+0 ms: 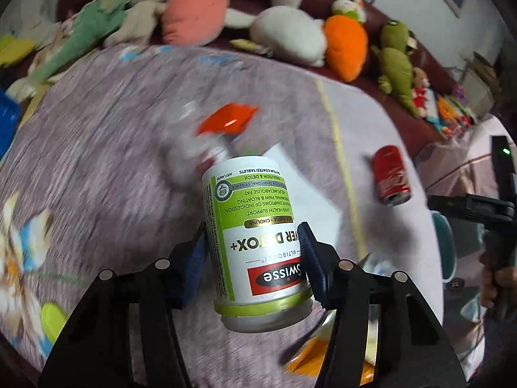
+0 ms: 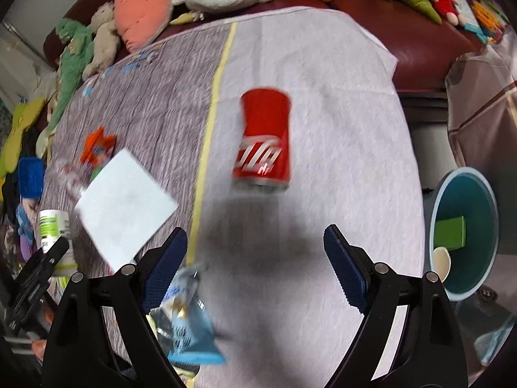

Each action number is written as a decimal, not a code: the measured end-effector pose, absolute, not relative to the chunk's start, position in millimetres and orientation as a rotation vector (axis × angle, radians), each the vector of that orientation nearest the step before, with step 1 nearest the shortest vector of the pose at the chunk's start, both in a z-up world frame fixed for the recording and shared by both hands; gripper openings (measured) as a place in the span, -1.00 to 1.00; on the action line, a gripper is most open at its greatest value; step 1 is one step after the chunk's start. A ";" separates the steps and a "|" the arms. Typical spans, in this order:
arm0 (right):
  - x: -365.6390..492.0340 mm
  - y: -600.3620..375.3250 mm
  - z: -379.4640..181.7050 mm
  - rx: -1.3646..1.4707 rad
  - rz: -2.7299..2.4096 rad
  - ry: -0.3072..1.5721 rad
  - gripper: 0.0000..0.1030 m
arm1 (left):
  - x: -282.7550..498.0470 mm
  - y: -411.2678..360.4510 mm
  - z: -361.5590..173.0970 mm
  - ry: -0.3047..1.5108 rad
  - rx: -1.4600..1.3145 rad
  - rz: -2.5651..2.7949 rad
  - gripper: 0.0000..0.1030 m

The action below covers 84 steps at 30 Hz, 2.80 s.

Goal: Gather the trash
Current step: 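Grasp the white-green supplement bottle with the left gripper while the right gripper grasps the red cola can, then carry bottle and can over the teal bin and open both grippers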

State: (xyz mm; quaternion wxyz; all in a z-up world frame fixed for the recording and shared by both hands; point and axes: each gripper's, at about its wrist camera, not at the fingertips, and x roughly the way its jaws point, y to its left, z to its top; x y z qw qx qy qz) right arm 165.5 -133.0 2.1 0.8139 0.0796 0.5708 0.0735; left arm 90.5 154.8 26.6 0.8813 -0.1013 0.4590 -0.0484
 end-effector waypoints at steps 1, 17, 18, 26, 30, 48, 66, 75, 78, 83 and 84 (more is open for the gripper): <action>173.5 -134.8 1.0 0.172 0.158 1.219 0.60 | 97.9 147.1 28.1 0.955 -0.205 -0.123 0.09; 250.1 -140.9 -46.8 0.216 0.227 1.258 0.17 | 182.4 79.0 13.5 1.009 -0.136 -0.247 0.09; 250.1 -142.1 -49.3 0.236 0.250 1.258 0.01 | 185.0 75.3 11.4 1.016 -0.132 -0.249 0.09; 228.4 -157.9 -27.7 0.286 0.277 1.189 -0.15 | 183.0 47.4 21.8 0.999 -0.085 -0.284 0.09; 211.1 -181.5 -10.6 0.330 0.264 1.141 -0.15 | 178.5 25.2 31.7 0.988 -0.057 -0.315 0.09; 86.3 -384.7 39.0 0.519 -0.001 0.924 -0.15 | 150.8 -175.2 42.7 1.024 0.146 -0.628 0.09; 33.5 -493.6 -9.2 0.690 -0.114 0.906 -0.15 | 146.1 -319.8 -18.1 1.149 0.319 -0.710 0.09; 32.9 -512.1 -18.1 0.701 -0.128 0.914 -0.15 | 155.0 -356.0 -37.4 1.154 0.294 -0.723 0.10; 33.4 -514.7 -19.4 0.700 -0.131 0.917 -0.15 | 158.6 -363.9 -42.4 1.140 0.293 -0.714 0.18; 33.7 -517.9 -25.8 0.702 -0.134 0.931 -0.15 | 160.4 -364.2 -45.9 1.127 0.293 -0.695 0.42; 33.8 -517.6 -26.6 0.702 -0.134 0.933 -0.15 | 161.1 -363.2 -46.6 1.131 0.289 -0.695 0.42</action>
